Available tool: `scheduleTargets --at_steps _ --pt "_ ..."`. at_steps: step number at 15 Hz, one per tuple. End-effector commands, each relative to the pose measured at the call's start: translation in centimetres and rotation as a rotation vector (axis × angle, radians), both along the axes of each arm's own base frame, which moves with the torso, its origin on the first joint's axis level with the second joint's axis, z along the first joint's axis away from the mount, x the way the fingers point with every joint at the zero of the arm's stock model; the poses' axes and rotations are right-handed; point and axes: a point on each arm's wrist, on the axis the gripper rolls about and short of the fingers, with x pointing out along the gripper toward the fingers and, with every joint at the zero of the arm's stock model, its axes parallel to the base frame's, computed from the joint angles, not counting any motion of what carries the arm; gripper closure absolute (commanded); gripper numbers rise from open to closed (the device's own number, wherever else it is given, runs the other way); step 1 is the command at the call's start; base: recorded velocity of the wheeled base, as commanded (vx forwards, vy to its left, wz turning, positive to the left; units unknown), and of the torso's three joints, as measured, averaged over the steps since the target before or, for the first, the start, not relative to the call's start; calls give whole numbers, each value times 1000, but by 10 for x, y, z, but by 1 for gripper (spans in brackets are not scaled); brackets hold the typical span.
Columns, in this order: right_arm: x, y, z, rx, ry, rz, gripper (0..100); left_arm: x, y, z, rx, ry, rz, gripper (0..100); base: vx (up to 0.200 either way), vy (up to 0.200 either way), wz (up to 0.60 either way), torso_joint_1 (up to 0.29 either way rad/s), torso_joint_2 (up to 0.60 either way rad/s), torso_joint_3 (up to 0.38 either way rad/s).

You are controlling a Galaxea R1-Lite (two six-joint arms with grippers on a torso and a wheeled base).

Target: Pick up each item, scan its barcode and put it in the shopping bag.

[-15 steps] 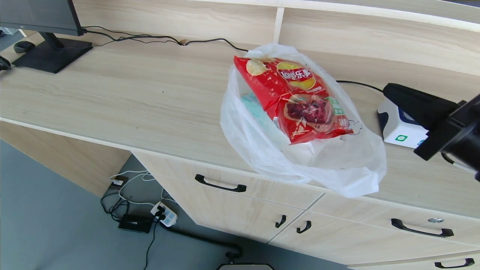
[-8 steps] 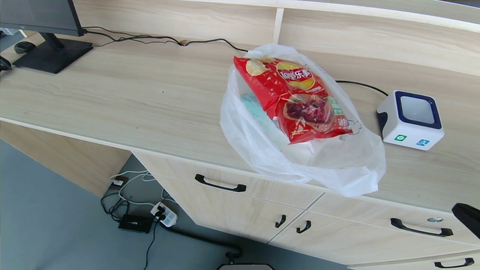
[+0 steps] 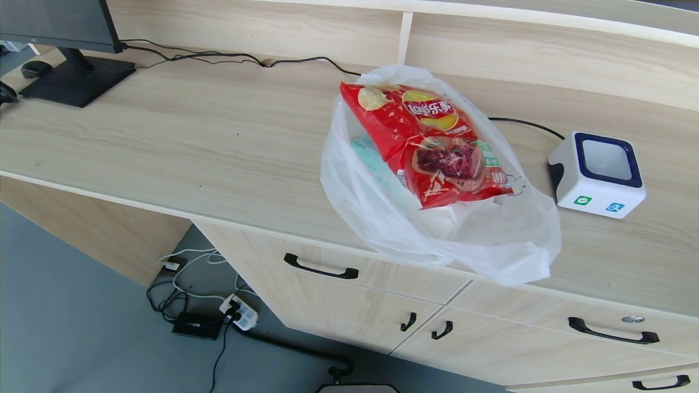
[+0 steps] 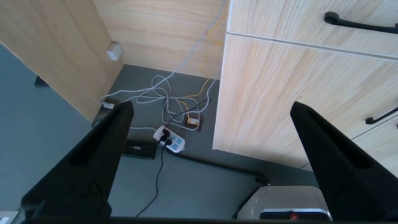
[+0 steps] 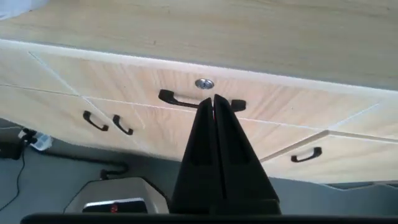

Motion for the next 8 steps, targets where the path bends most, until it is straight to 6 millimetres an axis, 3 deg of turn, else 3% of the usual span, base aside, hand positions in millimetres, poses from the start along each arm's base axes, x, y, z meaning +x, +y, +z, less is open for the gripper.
scheduleTargets --at_steps 1,3,8 --pt "-20 2 -16 43 -45 -33 100 0 0 0 -1 0 0 0 0 0 0 0 0 0" --pt "-31 5 -42 -32 -98 73 100 0 0 0 -3 2 1 0 0 0 0 0 0 0" --pt "-22 6 -52 -44 -189 133 100 0 0 0 -6 2 1 0 0 0 0 0 0 0"
